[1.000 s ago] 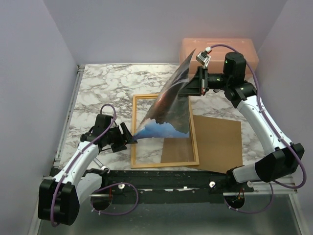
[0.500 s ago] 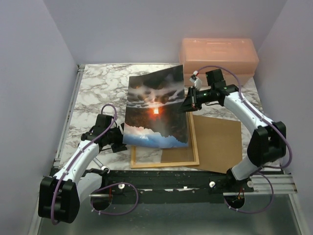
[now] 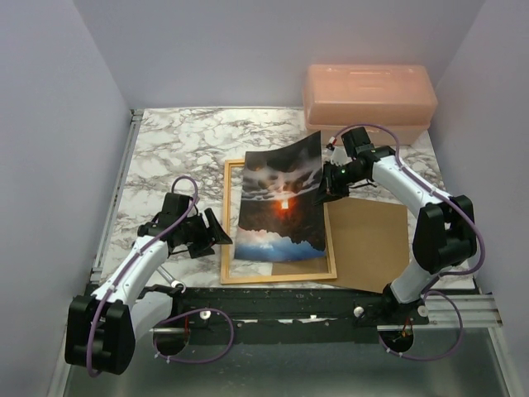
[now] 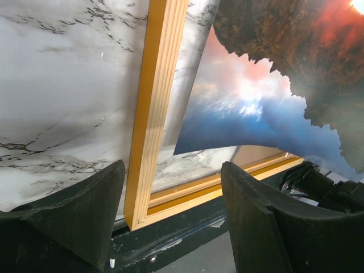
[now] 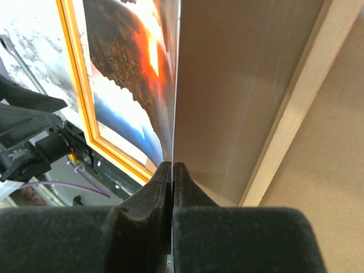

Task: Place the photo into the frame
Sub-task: Turn over the photo from the photo frame.

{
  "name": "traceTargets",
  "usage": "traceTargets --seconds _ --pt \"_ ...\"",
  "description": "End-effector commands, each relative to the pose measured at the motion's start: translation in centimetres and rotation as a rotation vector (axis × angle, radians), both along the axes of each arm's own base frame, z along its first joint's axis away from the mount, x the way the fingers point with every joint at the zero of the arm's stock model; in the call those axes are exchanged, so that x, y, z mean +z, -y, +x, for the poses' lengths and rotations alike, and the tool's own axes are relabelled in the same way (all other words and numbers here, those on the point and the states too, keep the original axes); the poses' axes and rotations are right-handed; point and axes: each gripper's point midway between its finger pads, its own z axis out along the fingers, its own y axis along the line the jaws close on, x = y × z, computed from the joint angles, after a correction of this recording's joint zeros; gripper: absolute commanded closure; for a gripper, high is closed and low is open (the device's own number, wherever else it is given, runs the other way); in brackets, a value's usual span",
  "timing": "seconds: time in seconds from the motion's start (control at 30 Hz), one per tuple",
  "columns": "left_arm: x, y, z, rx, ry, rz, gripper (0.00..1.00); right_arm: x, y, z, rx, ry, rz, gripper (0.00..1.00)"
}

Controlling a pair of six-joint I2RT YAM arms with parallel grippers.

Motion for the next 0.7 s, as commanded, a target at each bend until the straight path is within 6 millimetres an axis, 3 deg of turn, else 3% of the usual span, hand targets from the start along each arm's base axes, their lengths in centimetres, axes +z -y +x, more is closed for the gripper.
traceTargets --seconds 0.0,0.27,0.67 --pt "0.0 -0.6 0.5 0.006 0.009 0.034 0.31 1.0 1.1 1.4 -0.016 0.079 -0.075 0.99" --pt "0.1 -0.8 1.5 -0.005 0.015 0.065 0.38 1.4 -0.1 2.0 0.012 0.067 -0.008 0.99" --pt "-2.2 -1.3 2.1 0.005 -0.035 0.129 0.52 2.1 -0.5 0.7 0.068 -0.004 0.015 0.99"
